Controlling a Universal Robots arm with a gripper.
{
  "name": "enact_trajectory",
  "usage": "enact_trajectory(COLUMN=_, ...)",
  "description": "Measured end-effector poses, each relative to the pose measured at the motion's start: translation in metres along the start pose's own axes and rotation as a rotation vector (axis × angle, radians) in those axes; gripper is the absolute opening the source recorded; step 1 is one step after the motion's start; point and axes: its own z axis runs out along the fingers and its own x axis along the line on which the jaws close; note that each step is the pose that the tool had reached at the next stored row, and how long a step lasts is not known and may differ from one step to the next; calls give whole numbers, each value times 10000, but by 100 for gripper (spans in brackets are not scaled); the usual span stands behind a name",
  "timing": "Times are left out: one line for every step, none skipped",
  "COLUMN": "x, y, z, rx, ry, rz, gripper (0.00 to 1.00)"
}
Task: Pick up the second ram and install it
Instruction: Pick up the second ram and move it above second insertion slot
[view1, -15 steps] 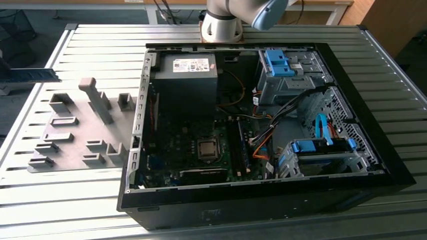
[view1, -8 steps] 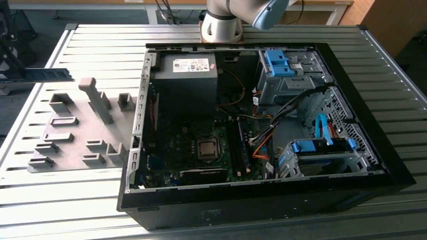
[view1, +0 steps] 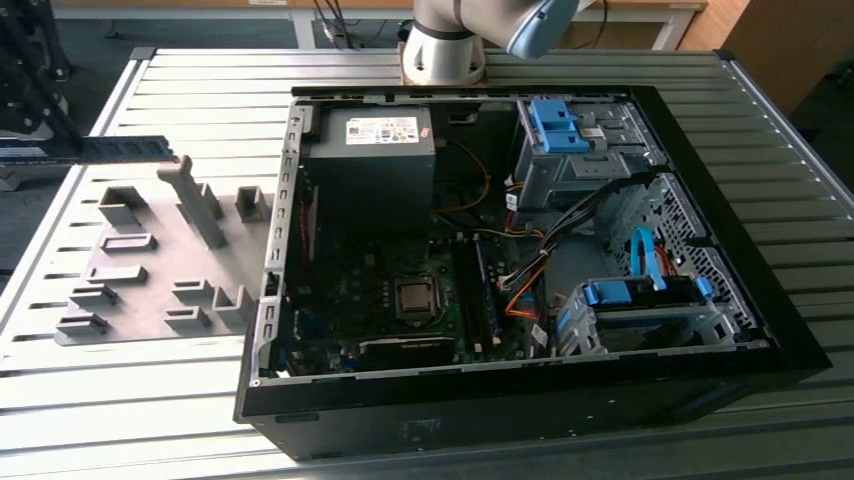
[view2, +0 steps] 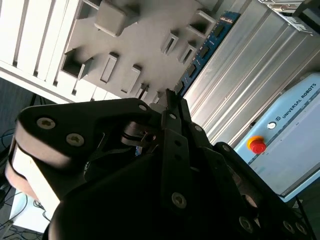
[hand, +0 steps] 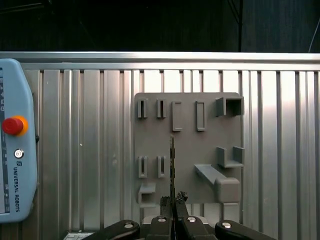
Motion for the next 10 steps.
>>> enact_trajectory(x=0, y=-29, z=0, rx=1, ry=0, rz=0, gripper=14)
enact_trajectory(x=-1, y=-56, z=0, rx=1, ry=0, rz=0, gripper=14)
enact_trajectory(x=-1, y=-85, z=0, rx=0, ry=0, rz=0, gripper=14)
enact_trajectory(x=-2, y=-114, z=0, rx=1, ry=-1, rz=1, gripper=14)
enact_trajectory(x=-3, y=-143, z=-1, rx=0, ry=0, rz=1, gripper=14)
enact_trajectory(x=-3, y=-172, z=-1, rx=0, ry=0, rz=1, gripper=14)
enact_trajectory(x=-4, y=-204, z=-2, rx=1, ry=0, rz=1, gripper=14)
enact_trajectory(x=-4, y=-234, z=-2, rx=1, ry=-1, rz=1, gripper=14)
enact_trajectory(x=-5, y=-265, z=-2, rx=1, ry=0, rz=1, gripper=14)
enact_trajectory(x=-5, y=-294, z=-2, rx=1, ry=-1, rz=0, gripper=14)
